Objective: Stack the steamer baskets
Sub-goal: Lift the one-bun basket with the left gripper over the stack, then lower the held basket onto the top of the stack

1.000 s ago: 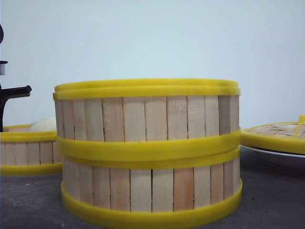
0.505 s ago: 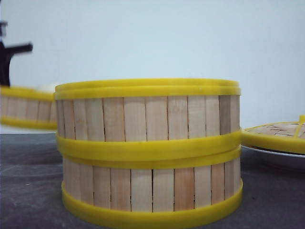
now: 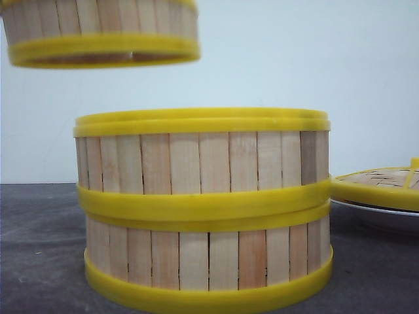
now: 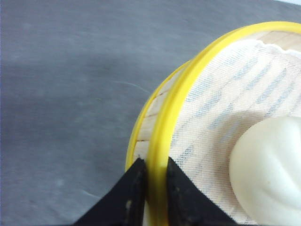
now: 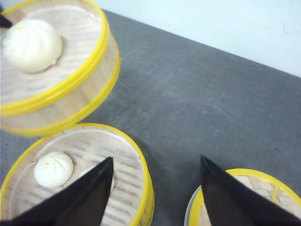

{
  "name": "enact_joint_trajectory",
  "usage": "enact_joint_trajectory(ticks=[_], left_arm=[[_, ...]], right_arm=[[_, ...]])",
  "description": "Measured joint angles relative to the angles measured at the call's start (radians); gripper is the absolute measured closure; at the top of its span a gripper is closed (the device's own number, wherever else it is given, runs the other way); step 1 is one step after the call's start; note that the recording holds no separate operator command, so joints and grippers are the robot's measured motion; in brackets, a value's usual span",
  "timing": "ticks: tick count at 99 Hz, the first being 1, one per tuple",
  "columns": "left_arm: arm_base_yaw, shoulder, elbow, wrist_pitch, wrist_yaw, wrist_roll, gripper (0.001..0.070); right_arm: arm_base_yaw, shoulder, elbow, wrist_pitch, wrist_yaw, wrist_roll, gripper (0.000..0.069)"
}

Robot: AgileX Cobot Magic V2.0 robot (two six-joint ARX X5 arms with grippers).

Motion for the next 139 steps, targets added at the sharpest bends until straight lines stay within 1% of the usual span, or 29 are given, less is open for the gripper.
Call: enact_joint_trajectory(ticks=[11, 20, 28, 38, 45, 54, 63, 72, 94, 139], left_arm=[[-0.053, -0.03, 0.0, -0.05, 0.027, 0.002, 0.0677], [-0.116, -0.026, 0.0, -0.078, 0.031, 0.006, 0.0677], [-0.178, -0.014, 0.0, -0.077, 0.029, 0.013, 0.0677], [-0.254, 0.008, 0.0, -0.069, 0.009, 0.013, 0.0677], [-0.298, 0.027, 0.0, -0.07, -0.018, 0.014, 0.0677], [-0.342, 0.058, 0.0, -0.071, -0.053, 0.014, 0.0677], [-0.372, 0.089, 0.0, -0.071, -0.087, 0.014, 0.0677], [-0.394, 0.114, 0.0, -0.066, -0.117, 0.015, 0.0677], [-0.414, 0.155, 0.0, -0.035, -0.132, 0.015, 0.0677], [-0.418, 0.212, 0.0, -0.034, -0.134, 0.016, 0.0677]], right_arm=[[0.0, -0.01, 0.0, -0.003, 0.0, 0.0, 0.0335], [0.0, -0.015, 0.0, -0.019, 0.0, 0.0, 0.0335], [0.0, -0.015, 0.0, -0.039, 0.0, 0.0, 0.0335], [0.0, -0.017, 0.0, -0.055, 0.0, 0.0, 0.0335], [0.0, -0.021, 0.0, -0.06, 0.0, 0.0, 0.0335], [0.0, -0.029, 0.0, -0.062, 0.0, 0.0, 0.0335], [0.0, -0.036, 0.0, -0.063, 0.0, 0.0, 0.0335], [0.0, -0.042, 0.0, -0.064, 0.0, 0.0, 0.0335], [0.0, -0.052, 0.0, -0.068, 0.0, 0.0, 0.0335], [0.0, -0.052, 0.0, -0.066, 0.004, 0.0, 0.0335]])
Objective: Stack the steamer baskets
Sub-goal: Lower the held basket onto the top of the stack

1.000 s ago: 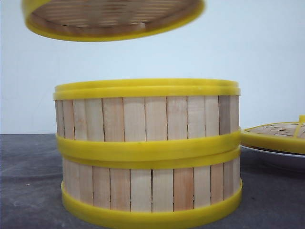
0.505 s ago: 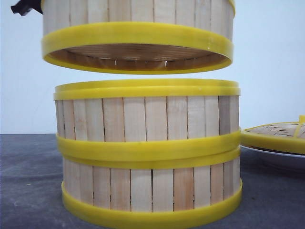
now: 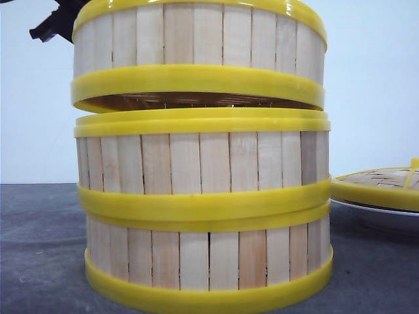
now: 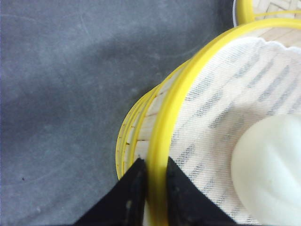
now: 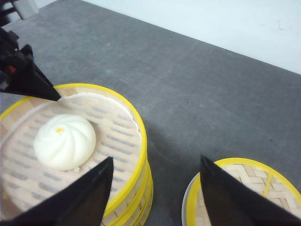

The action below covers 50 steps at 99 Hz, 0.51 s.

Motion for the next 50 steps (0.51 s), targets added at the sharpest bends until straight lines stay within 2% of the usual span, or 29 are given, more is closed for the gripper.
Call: enact_joint_trajectory(ticks=[50], left_arm=[[-0.012, 0.016, 0.0, -0.021, 0.004, 0.001, 0.0677]], right_arm=[[0.0, 0.0, 0.0, 0.0, 0.022, 0.0, 0.0335]])
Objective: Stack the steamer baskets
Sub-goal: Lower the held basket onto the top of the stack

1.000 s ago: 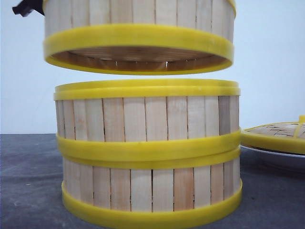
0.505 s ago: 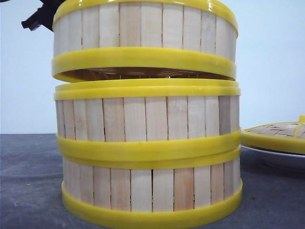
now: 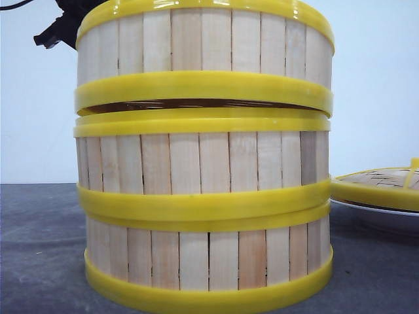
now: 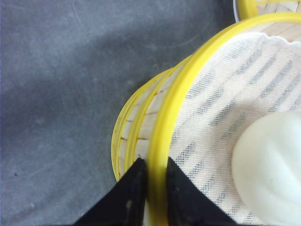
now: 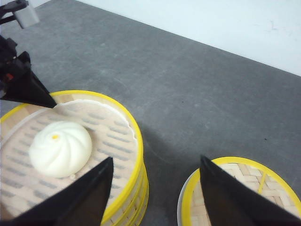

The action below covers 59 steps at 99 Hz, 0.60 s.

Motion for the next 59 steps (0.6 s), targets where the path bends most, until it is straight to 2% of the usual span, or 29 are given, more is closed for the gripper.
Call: enact_joint_trajectory(ticks=[30, 36, 49, 59], left_arm=[[0.0, 0.0, -0.01, -0.005, 0.0, 0.002, 0.0669], [0.0, 0.0, -0.01, -0.01, 0.004, 0.001, 0.0628], [-0.002, 0.0, -0.01, -0.002, 0.011, 0.001, 0.0483], [-0.002, -0.001, -0.01, 0.026, 0.011, 0.001, 0.0442]], right_arm=[[0.0, 0.0, 0.0, 0.0, 0.0, 0.0, 0.0335], [0.0, 0.0, 0.0, 0.0, 0.0, 0.0, 0.0335], [0.0, 0.0, 0.0, 0.0, 0.0, 0.0, 0.0335], [0.0, 0.0, 0.0, -0.001, 0.0, 0.0, 0.0333]])
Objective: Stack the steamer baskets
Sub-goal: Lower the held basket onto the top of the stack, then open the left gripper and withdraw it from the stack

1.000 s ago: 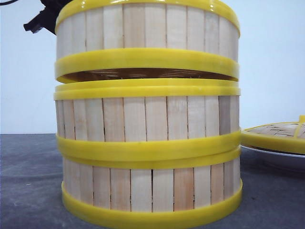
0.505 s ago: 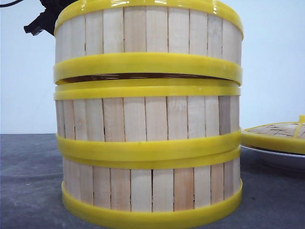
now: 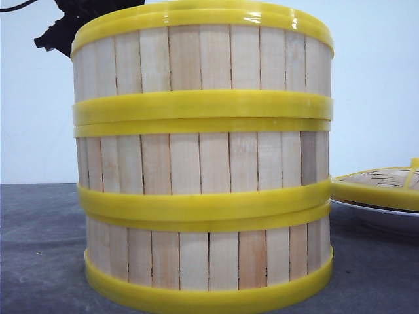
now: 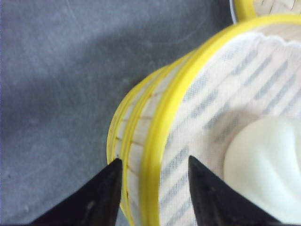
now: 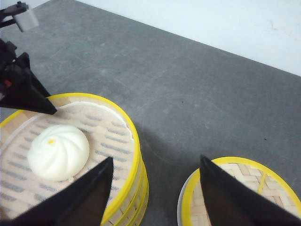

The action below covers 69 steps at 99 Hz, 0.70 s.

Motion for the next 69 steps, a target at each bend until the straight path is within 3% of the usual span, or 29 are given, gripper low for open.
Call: enact_joint_trajectory(ticks=[22, 34, 48, 69], left_arm=[[0.0, -0.089, -0.006, 0.117, -0.01, -0.001, 0.0433], [0.0, -0.212, -0.005, 0.193, -0.082, 0.0, 0.0434], [0.0, -0.344, -0.005, 0.212, -0.175, 0.015, 0.0434], [0.0, -0.497, -0.005, 0.217, -0.243, 0.044, 0.044]], right_arm=[[0.0, 0.003, 0.0, -0.046, 0.071, 0.024, 0.023], [-0.002, 0.019, 0.0, -0.083, 0.134, 0.042, 0.0215], [-0.037, 0.056, 0.0, -0.132, 0.134, 0.052, 0.0213], [-0.151, 0.124, -0.002, -0.172, 0.116, 0.051, 0.0213]])
